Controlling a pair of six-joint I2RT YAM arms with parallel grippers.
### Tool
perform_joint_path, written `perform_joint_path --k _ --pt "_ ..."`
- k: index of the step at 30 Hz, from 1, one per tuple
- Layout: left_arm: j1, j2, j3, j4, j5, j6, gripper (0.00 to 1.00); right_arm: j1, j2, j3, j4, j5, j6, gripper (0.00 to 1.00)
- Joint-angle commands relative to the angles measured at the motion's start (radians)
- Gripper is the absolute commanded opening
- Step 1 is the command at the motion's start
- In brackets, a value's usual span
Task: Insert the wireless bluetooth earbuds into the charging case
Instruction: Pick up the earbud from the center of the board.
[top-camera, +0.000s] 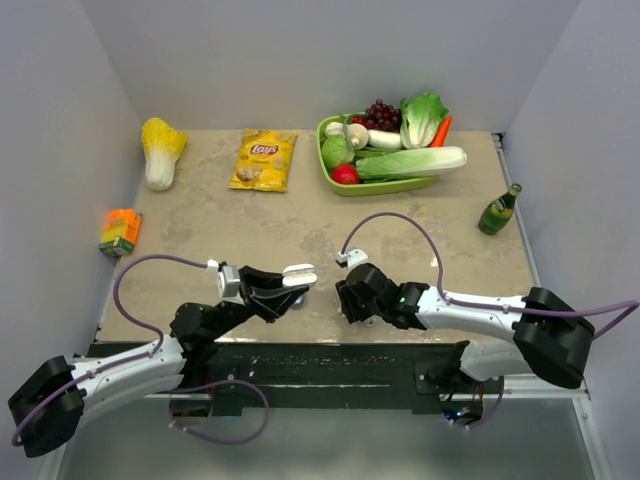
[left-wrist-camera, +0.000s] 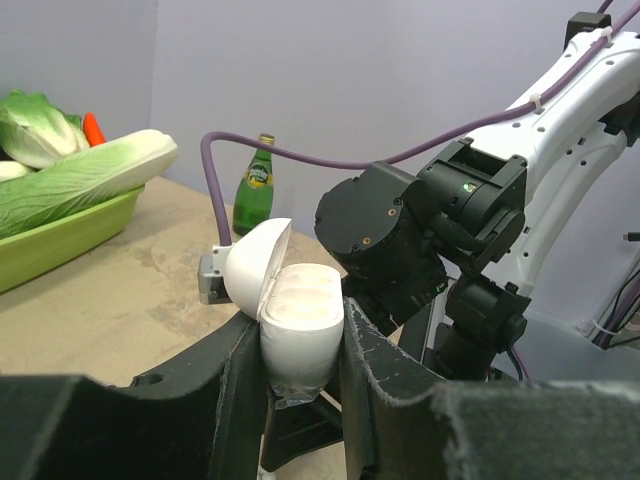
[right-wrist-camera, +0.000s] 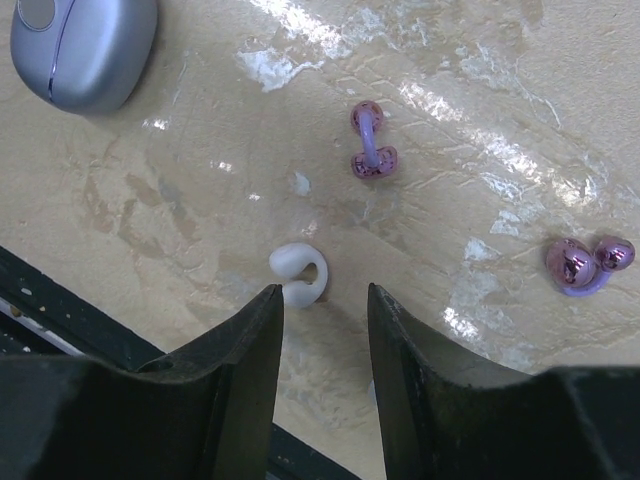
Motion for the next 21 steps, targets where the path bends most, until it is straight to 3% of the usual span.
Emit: perform_joint_path --k 1,21 --pt "-0.005 0.007 -0.150 0.063 -0.016 -0.007 0.00 0.003 0.017 0.006 0.052 0.033 -0.001 0.43" --pt "-0.007 0.020 -0.171 0.085 -0.019 -0.017 0.00 0.004 0.082 0.025 0.066 0.030 -0.024 0.43"
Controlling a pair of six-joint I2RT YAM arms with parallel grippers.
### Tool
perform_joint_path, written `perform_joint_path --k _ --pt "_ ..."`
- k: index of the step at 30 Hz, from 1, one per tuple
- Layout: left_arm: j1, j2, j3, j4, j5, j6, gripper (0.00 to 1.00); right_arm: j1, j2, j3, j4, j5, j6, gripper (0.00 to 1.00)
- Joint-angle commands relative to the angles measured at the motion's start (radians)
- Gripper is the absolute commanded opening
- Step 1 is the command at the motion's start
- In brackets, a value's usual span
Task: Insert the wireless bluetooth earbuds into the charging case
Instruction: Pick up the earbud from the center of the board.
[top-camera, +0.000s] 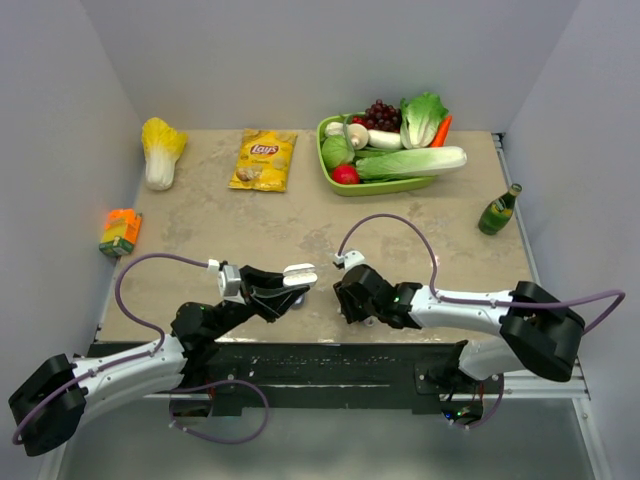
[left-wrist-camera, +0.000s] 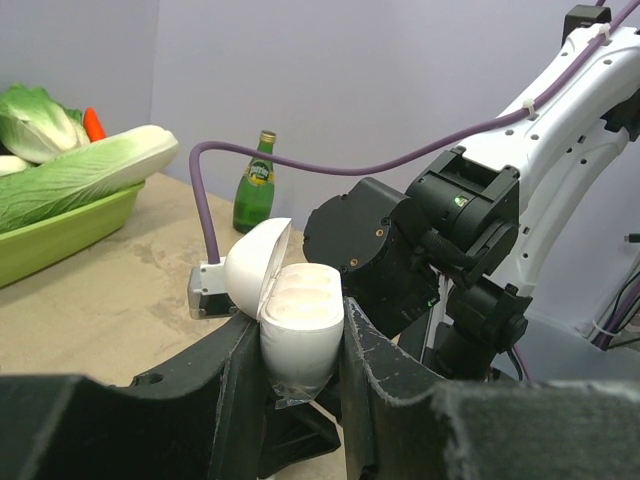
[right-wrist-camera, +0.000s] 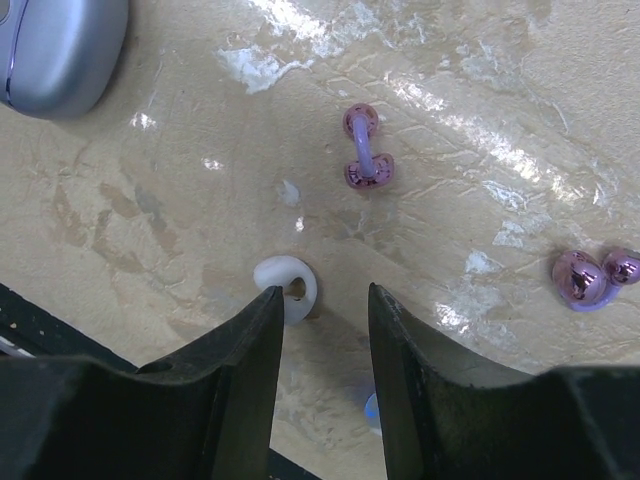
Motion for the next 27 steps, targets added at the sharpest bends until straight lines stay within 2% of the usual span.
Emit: perform_joint_path --k 1,8,15,18,27 --pt "-0.007 0.003 -0.171 0.075 -0.013 -0.010 0.00 0.003 0.021 0.026 0.029 0.007 -0.017 0.43" --pt "-0.005 0.003 -0.171 0.075 -0.012 -0.010 0.00 0.004 0.042 0.032 0.035 -0.027 -0.027 0.45" --pt "-0.007 0.009 -0.173 0.075 -0.010 -0.011 0.00 0.004 0.055 0.036 0.041 -0.034 -0.030 0.41" --pt "-0.007 0.008 -0.174 0.075 -0.010 -0.013 0.00 0.004 0.055 0.034 0.047 -0.037 -0.029 0.37" --pt "-0.007 0.009 -0.182 0.080 -0.010 -0.014 0.00 0.004 0.048 0.028 0.058 -0.053 -0.035 0.12"
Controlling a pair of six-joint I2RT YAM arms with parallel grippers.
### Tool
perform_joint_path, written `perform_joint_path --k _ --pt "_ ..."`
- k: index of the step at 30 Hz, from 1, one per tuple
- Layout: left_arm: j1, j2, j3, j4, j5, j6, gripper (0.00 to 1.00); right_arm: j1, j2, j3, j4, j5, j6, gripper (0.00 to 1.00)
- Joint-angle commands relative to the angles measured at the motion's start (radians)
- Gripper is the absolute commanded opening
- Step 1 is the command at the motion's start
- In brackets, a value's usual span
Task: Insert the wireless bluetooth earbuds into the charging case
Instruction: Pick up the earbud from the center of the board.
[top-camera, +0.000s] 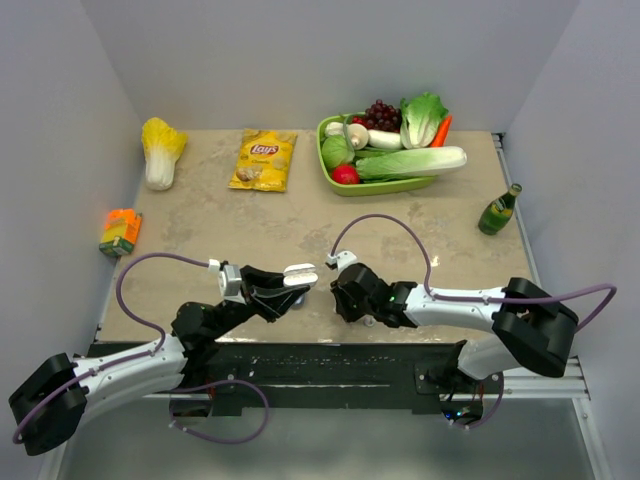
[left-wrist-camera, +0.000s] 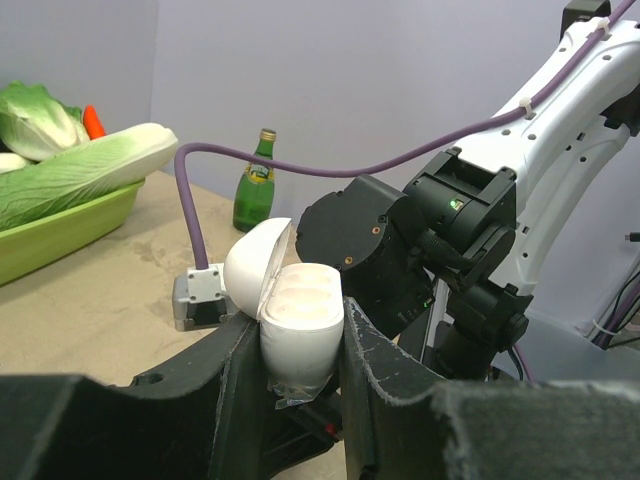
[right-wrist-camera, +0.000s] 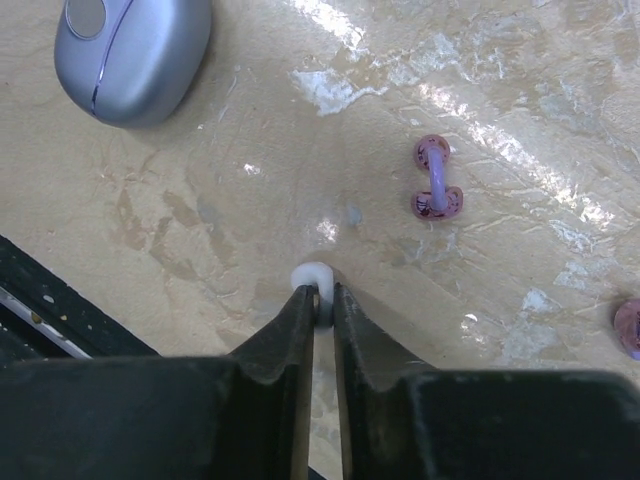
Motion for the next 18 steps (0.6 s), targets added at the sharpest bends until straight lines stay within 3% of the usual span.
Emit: perform_joint_path --k 1,5,10,18 --pt "-0.005 0.003 -0.182 0.075 -0.009 -0.015 0.00 -0.002 0.005 0.009 -0.004 0.021 -0.018 0.11" --pt "-0.007 0.006 -0.184 0.079 -0.007 -0.015 0.00 -0.002 -0.030 -0.005 0.001 0.019 -0.015 0.00" --pt "-0.007 0.012 -0.184 0.088 -0.007 -0.017 0.00 -0.002 -0.095 -0.018 -0.002 0.004 -0.007 0.00" --pt "-0.005 0.027 -0.168 0.136 -0.028 -0.012 0.00 -0.002 -0.463 -0.002 -0.074 0.050 -0.012 0.00"
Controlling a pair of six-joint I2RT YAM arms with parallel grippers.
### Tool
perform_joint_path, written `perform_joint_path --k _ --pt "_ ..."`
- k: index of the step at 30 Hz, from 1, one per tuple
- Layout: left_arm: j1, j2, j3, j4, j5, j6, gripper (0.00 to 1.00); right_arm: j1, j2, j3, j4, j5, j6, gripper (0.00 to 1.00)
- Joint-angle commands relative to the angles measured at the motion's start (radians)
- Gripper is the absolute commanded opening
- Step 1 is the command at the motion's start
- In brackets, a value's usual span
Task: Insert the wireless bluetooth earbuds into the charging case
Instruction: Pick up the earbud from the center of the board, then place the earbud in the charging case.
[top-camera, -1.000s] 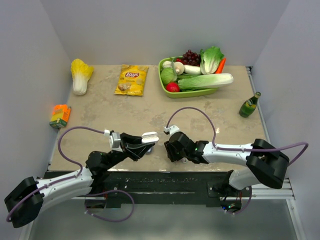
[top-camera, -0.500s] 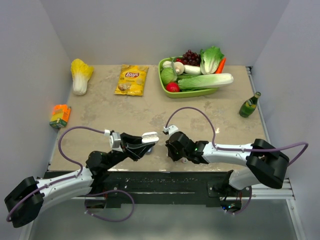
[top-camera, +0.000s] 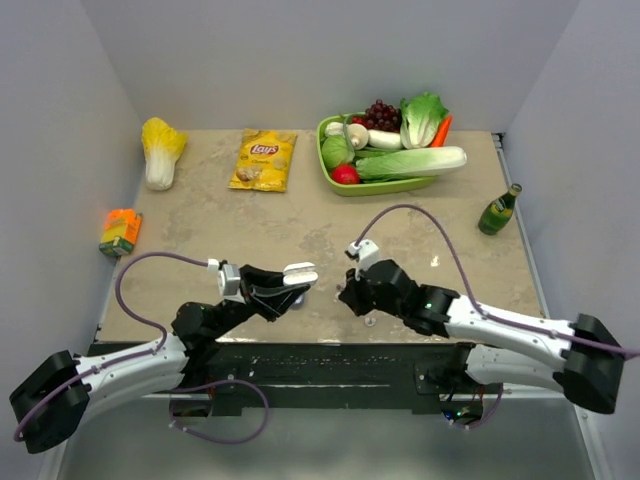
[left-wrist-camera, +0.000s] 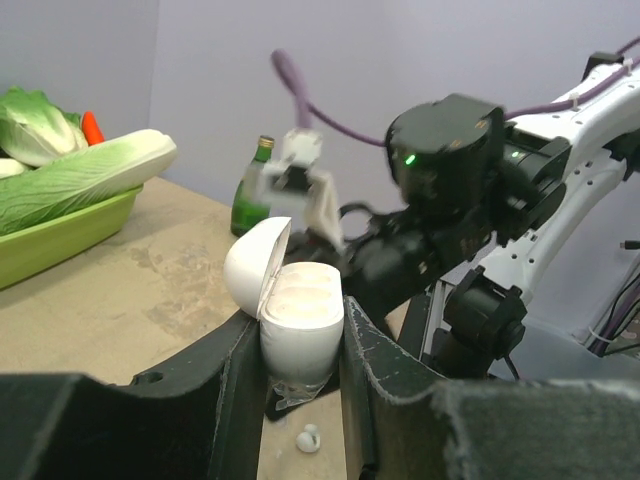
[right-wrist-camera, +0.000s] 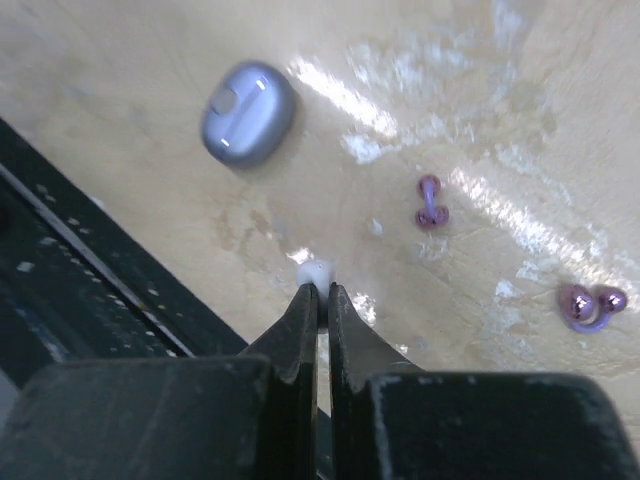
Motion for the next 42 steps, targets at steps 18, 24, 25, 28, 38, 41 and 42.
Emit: perform_joint_path --k 18,24,25,28,38,41,42 --pt "0.107 0.143 0.056 0.145 0.212 0.027 0.00 -0.002 -0.429 0.291 -0.177 -0.204 -0.311 0.00" --pt "0.117 0.217 0.117 0.213 0.444 -0.023 0.00 -0.002 -0.428 0.293 -0.172 -0.377 -0.348 0.00" --pt "0.119 0.241 0.143 0.213 0.469 -0.033 0.00 -0.002 -0.425 0.294 -0.175 -0.390 -0.351 0.00" --pt "0.119 0.275 0.186 0.205 0.523 -0.040 0.00 0.000 -0.408 0.300 -0.179 -0.425 -0.358 0.00" --pt "0.119 0.352 0.273 0.175 0.613 -0.059 0.00 0.001 -0.399 0.322 -0.209 -0.434 -0.381 0.00" --pt "0.117 0.364 0.275 0.181 0.624 -0.068 0.00 0.001 -0.405 0.323 -0.209 -0.416 -0.382 0.00" --pt "0.119 0.364 0.275 0.181 0.627 -0.068 0.00 0.001 -0.405 0.325 -0.212 -0.411 -0.382 0.00"
